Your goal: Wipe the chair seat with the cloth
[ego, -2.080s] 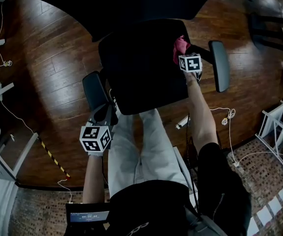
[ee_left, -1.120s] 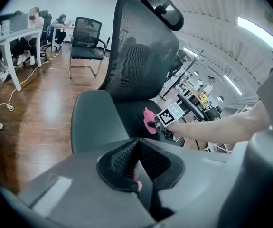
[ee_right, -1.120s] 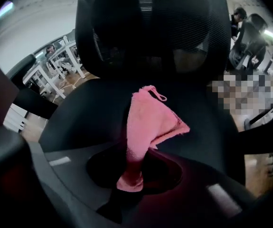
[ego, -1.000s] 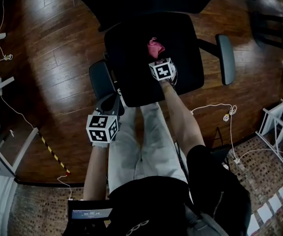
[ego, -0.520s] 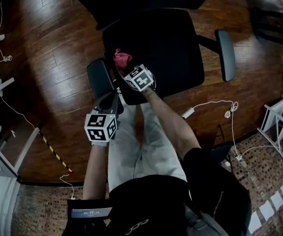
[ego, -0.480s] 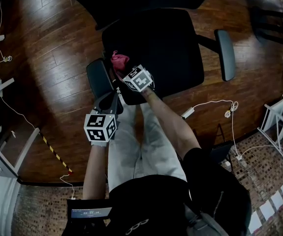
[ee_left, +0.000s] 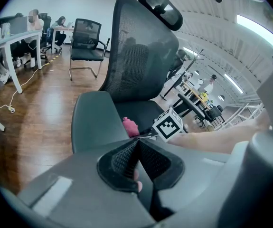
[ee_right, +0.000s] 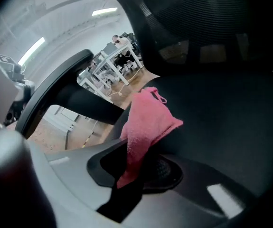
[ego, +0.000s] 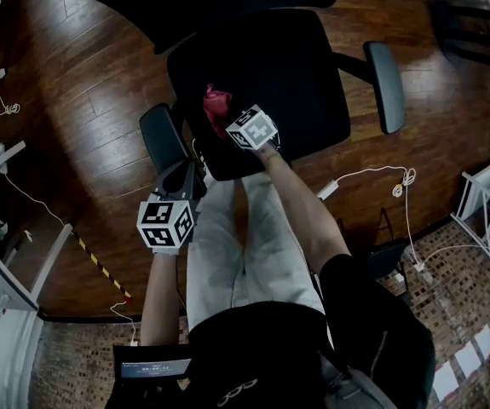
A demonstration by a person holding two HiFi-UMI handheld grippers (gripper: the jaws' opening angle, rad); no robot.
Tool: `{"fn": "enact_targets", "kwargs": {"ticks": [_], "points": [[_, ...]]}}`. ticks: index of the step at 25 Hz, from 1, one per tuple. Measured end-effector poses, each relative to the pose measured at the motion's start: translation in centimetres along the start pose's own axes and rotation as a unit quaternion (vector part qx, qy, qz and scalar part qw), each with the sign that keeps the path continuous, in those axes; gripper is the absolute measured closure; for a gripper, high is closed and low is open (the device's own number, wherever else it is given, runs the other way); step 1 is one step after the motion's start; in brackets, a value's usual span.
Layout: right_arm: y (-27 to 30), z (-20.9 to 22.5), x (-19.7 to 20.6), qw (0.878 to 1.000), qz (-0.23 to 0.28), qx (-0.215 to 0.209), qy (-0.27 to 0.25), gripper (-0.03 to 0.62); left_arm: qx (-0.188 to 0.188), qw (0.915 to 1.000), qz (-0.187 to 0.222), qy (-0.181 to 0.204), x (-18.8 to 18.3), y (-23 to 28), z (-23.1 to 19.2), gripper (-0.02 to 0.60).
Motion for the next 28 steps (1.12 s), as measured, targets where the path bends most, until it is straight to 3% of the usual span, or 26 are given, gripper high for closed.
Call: {"fn": "enact_targets", "kwargs": {"ticks": [6,12,19,26,28], "points": [[-5.1,6.7,4.4,0.995,-0.03,0.086,0.039,0.526,-0.002,1.0,0.002,0.0,0.0,0.0,-0.1,0.588],[-11.6,13.1,8.8,0.98,-0.069,0.179,0.055,0.526,-0.006,1.0,0.004,0.001,0.0,0.0,-0.2,0.588],[-20.7,18.5,13.7,0.94,-0.123,0.304,0.093,0.526,-0.011,0.9999,0.008,0.004,0.0,0.0,-0.3,0.588],[-25.4,19.9,16.1,0.89,-0.178,0.404,0.118,0.526,-0.012,0.9999,0.008,0.003,0.0,0.1,-0.2,0.588],[-25.4,19.7,15.9,0.881,-0.186,0.422,0.105,0.526,-0.012,0.9999,0.008,0.004,-0.1,0.1,-0.2,0.588]]}}
Point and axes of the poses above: the fingertips, and each gripper's own axes: y forward along the fingers, z to its right, x out of its underside, the point moved 3 cm from there along -y, backward along the fingers, and after that the axes turned 14 degrees about -y, right-handed, at the moved point
